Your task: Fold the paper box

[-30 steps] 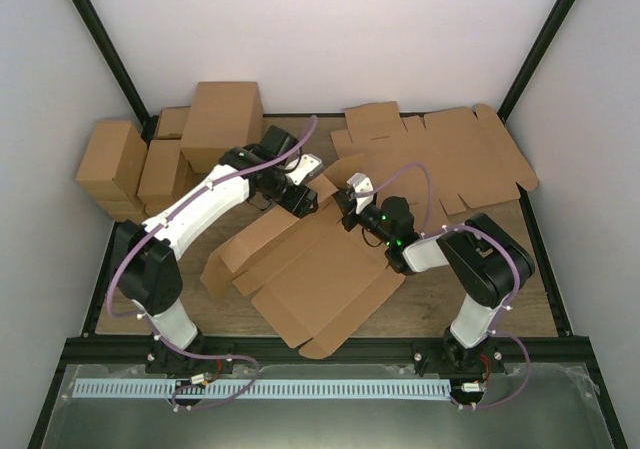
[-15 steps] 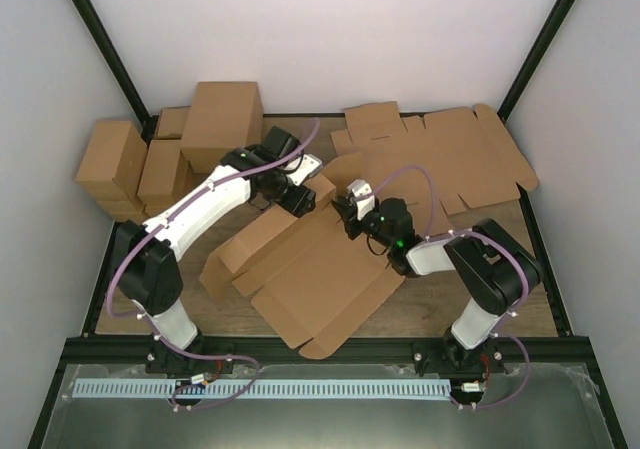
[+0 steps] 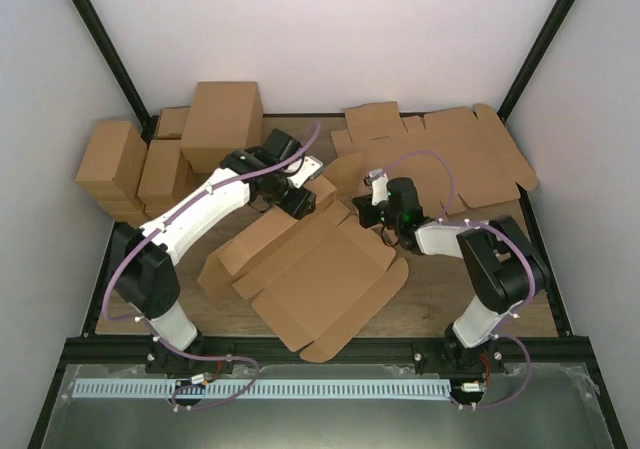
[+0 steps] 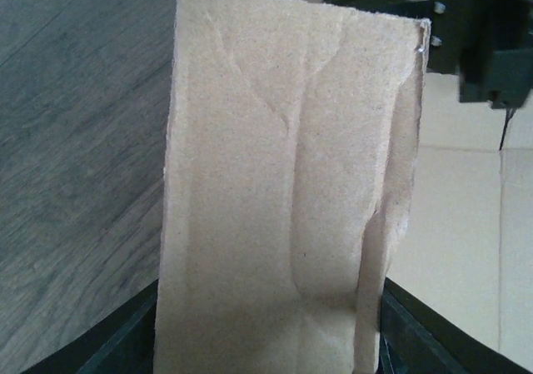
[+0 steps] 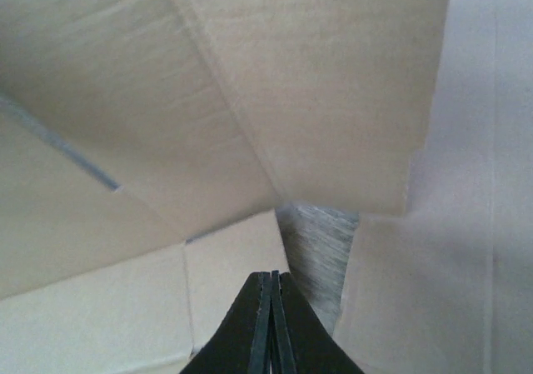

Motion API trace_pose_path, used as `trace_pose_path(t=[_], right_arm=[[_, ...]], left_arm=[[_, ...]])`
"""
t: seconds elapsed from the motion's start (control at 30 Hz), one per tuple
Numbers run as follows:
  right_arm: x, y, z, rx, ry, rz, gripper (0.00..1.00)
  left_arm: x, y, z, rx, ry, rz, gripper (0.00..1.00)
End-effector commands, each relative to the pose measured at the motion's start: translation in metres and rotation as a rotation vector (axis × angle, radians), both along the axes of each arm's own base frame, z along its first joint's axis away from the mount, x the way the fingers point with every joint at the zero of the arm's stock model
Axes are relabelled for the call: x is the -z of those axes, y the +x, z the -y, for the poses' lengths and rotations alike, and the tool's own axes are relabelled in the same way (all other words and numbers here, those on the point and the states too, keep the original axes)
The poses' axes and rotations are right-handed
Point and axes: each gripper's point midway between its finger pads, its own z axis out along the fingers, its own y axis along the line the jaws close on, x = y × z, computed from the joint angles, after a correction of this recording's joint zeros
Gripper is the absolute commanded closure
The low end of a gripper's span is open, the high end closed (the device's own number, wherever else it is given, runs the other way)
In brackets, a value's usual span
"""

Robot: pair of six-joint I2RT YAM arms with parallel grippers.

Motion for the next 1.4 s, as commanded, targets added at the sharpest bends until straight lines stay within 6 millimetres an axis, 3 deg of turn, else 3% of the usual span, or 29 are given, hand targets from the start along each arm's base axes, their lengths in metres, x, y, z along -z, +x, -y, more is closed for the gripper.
trace_pose_path(t=[0.0,0.2,0.33,0.63,1.0,1.37], right_arm=[[0.021,0.013,-0.001,0.042,-0.052,-0.138,0.99],[0.027,0.024,-0.008,0.056,-0.023,-0.193,0.99],[0.028,0.024,-0.009,0.058,-0.012,-0.194,0.99],[0.049,0.018,-0.005,0.053,-0.038,-0.214,0.99],[0.065,0.013,-0.015,-0.01,-0.026,-0.245,0.99],[0.044,-0.013,-0.032,-0.142,0.067,-0.265,0.99]], left_arm=[[-0.006,-0.01,0.002,0.018,-0.017,0.002,0.39],[-0.014,-0.015,0.001,0.022,-0.038,0.024,0.4],[-0.018,-0.018,0.001,0.02,-0.055,0.034,0.41],[-0.021,-0.024,-0.004,0.008,-0.078,0.068,0.42],[-0.018,-0.026,-0.004,0.004,-0.095,0.076,0.42],[-0.014,-0.025,-0.003,-0.004,-0.093,0.068,0.42]])
